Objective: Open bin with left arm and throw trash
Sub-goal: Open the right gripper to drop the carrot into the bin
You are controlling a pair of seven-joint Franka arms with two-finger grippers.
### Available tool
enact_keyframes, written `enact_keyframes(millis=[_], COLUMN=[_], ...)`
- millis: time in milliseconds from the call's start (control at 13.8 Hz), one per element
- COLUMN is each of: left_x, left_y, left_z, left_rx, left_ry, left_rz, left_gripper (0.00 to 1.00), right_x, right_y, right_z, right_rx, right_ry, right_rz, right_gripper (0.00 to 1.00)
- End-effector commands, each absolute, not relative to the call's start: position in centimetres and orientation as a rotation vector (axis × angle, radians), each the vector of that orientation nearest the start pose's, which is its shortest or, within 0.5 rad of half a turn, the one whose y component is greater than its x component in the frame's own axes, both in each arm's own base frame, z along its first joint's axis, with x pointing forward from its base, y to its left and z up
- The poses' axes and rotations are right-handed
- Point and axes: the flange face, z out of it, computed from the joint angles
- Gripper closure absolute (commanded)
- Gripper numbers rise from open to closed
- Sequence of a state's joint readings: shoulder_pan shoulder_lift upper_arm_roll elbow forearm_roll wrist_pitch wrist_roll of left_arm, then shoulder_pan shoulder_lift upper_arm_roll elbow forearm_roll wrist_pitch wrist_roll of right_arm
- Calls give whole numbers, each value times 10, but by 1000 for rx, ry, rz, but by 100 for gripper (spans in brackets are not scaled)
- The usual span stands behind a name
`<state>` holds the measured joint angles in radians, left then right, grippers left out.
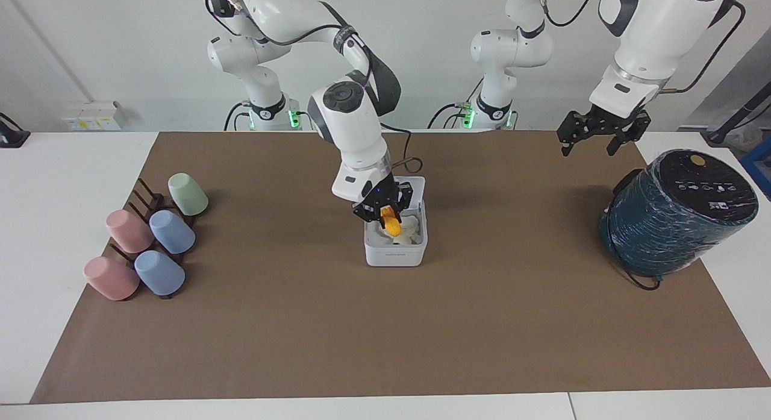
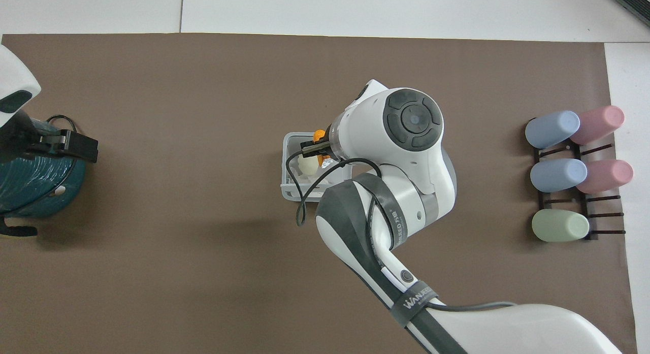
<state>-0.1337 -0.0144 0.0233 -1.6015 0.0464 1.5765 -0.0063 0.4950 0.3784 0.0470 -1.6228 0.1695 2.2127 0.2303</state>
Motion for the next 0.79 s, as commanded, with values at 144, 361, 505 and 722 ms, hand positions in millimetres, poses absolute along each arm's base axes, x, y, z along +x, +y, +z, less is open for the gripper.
enact_keyframes(millis=[144, 361, 505, 722], left_x=[537, 537, 537, 535], left_y=[-51, -62, -67, -69], left_z=[621, 620, 621, 619], left_rx=[-3077, -3080, -3100, -3141], left_ry=[168, 194, 198, 193], left_rz=[26, 21, 11, 34], left_gripper=[0, 0, 0, 0], right_x=[575, 580, 582, 599], right_y=[360, 361, 359, 323], right_z=[414, 418, 421, 446], right_rx=[-2887, -2874, -2871, -2883], right_ry=[-317, -311, -309, -258], right_rz=[-162, -206, -224, -299], right_gripper=[35, 0, 0, 0])
